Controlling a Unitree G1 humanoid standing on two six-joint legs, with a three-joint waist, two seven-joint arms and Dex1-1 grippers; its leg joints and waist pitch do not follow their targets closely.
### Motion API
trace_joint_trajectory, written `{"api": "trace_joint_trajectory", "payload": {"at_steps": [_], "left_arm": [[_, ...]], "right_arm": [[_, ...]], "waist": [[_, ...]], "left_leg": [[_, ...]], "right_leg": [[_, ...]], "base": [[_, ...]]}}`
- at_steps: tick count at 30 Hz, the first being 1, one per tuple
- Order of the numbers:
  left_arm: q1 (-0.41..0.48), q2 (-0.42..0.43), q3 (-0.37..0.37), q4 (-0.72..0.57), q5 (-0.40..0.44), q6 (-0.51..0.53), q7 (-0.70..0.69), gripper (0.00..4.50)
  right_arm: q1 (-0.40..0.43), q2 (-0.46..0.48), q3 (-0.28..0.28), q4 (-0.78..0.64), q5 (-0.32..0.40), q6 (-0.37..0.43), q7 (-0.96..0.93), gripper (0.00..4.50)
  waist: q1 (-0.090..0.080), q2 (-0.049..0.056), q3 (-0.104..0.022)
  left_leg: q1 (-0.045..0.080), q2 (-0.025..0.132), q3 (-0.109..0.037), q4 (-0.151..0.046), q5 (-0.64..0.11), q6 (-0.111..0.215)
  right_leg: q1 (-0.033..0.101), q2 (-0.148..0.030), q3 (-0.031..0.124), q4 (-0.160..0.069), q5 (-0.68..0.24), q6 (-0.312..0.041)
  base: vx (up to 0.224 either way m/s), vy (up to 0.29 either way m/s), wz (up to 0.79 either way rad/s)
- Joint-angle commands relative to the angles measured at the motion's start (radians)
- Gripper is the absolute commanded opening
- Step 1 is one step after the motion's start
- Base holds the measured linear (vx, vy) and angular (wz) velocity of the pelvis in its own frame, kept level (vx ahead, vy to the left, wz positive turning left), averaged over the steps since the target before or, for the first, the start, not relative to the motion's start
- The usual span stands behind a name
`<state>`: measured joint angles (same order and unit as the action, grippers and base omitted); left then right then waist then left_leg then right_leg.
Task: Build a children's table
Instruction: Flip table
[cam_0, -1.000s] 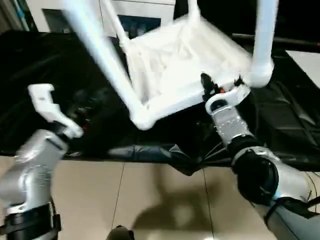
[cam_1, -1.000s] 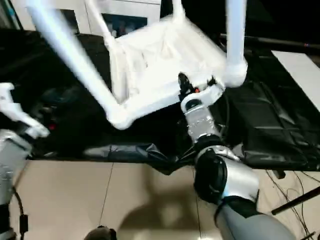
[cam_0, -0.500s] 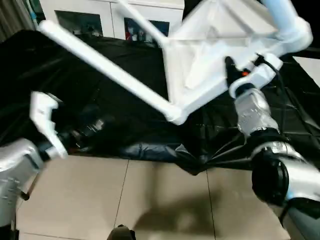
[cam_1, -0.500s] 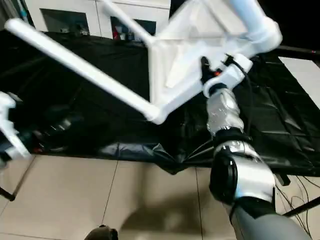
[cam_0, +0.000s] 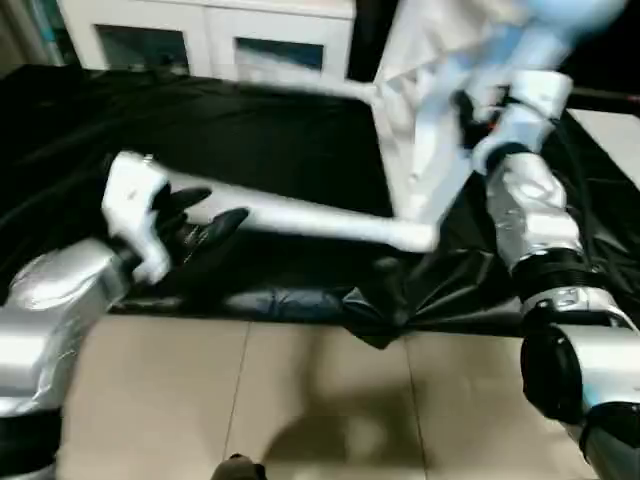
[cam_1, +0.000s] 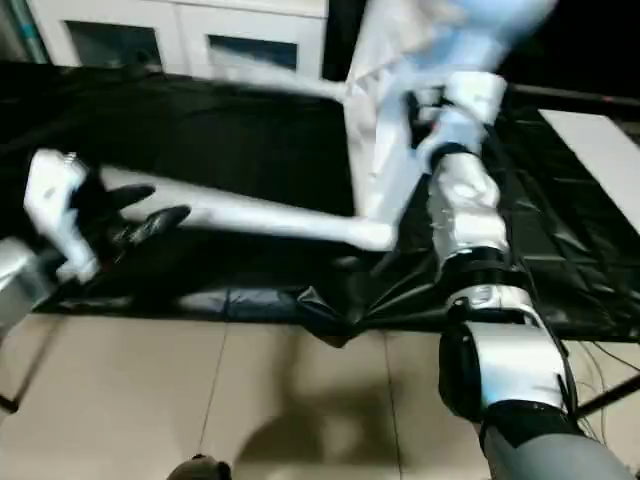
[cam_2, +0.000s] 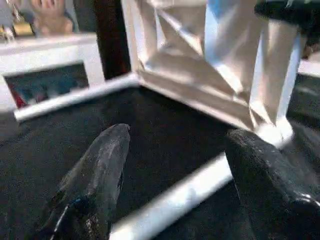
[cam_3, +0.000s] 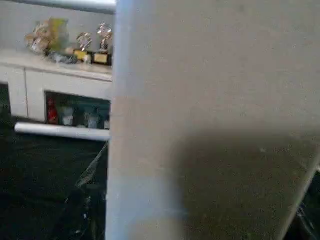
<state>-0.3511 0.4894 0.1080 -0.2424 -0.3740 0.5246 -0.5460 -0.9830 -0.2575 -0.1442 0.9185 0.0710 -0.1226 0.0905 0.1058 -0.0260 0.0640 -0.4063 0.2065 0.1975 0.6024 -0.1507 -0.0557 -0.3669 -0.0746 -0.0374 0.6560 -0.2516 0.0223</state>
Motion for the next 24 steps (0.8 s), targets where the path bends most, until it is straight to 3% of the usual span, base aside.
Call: {"api": "trace_joint_trajectory", "payload": {"at_steps": [1,5,12,13,14,16,21,24], "left_arm": [[-0.008,-0.006,-0.021,-0.007,0.019,-0.013,0.003,3.40],[-0.006,-0.013,-0.033,-0.007,0.027,-0.020,0.004,3.40],[-0.038,-0.014,-0.132,-0.010,0.114,-0.073,0.013,3.40],[-0.044,-0.013,-0.146,-0.005,0.131,-0.085,0.013,3.40],[-0.053,-0.017,-0.165,0.009,0.161,-0.101,0.024,3.40],[-0.065,-0.025,-0.192,0.033,0.207,-0.133,0.044,3.40],[-0.069,-0.082,-0.221,0.085,0.270,-0.222,0.113,3.40],[-0.087,-0.079,-0.259,0.120,0.329,-0.271,0.133,3.40]], "right_arm": [[0.025,-0.018,0.002,-0.008,-0.025,0.029,-0.061,1.97],[0.035,-0.011,0.013,-0.027,-0.029,0.038,-0.056,1.97],[0.040,-0.004,0.060,-0.032,-0.070,0.073,-0.028,1.97],[0.042,-0.002,0.067,-0.029,-0.073,0.070,-0.030,2.52],[0.051,0.006,0.073,-0.029,-0.075,0.049,-0.033,2.52],[0.065,0.022,0.074,-0.026,-0.069,0.010,-0.033,2.66],[0.108,0.067,0.054,-0.010,-0.065,-0.040,-0.115,3.00],[0.115,0.087,0.030,0.011,-0.047,-0.045,-0.144,3.37]], "waist": [[-0.007,0.010,-0.080],[-0.007,0.009,-0.079],[-0.007,0.002,-0.078],[-0.007,0.001,-0.079],[-0.008,-0.003,-0.079],[-0.009,0.000,-0.078],[-0.023,-0.006,-0.088],[-0.021,-0.010,-0.097]], "left_leg": [[0.038,0.015,-0.009,-0.059,-0.163,-0.069],[0.039,0.016,-0.009,-0.059,-0.174,-0.070],[0.037,0.017,-0.009,-0.059,-0.156,-0.059],[0.036,0.017,-0.008,-0.059,-0.157,-0.060],[0.035,0.018,-0.009,-0.059,-0.153,-0.057],[0.035,0.018,-0.008,-0.058,-0.146,-0.058],[0.030,0.016,-0.010,-0.054,-0.103,-0.042],[0.024,0.011,-0.008,-0.042,-0.020,-0.003]], "right_leg": [[0.016,-0.041,0.030,-0.065,0.040,-0.160],[0.015,-0.041,0.031,-0.067,0.021,-0.153],[0.016,-0.043,0.032,-0.068,0.022,-0.149],[0.017,-0.043,0.032,-0.068,0.017,-0.148],[0.018,-0.044,0.033,-0.067,0.018,-0.147],[0.016,-0.043,0.033,-0.068,0.022,-0.143],[0.024,-0.042,0.031,-0.059,0.112,-0.158],[0.025,-0.036,0.031,-0.045,0.240,-0.163]], "base": [[0.000,0.000,0.00],[0.000,0.000,0.00],[0.000,0.000,0.00],[0.000,0.000,0.00],[0.000,0.000,0.00],[0.000,0.000,0.00],[0.000,0.000,0.00],[0.000,0.000,0.00]]}}
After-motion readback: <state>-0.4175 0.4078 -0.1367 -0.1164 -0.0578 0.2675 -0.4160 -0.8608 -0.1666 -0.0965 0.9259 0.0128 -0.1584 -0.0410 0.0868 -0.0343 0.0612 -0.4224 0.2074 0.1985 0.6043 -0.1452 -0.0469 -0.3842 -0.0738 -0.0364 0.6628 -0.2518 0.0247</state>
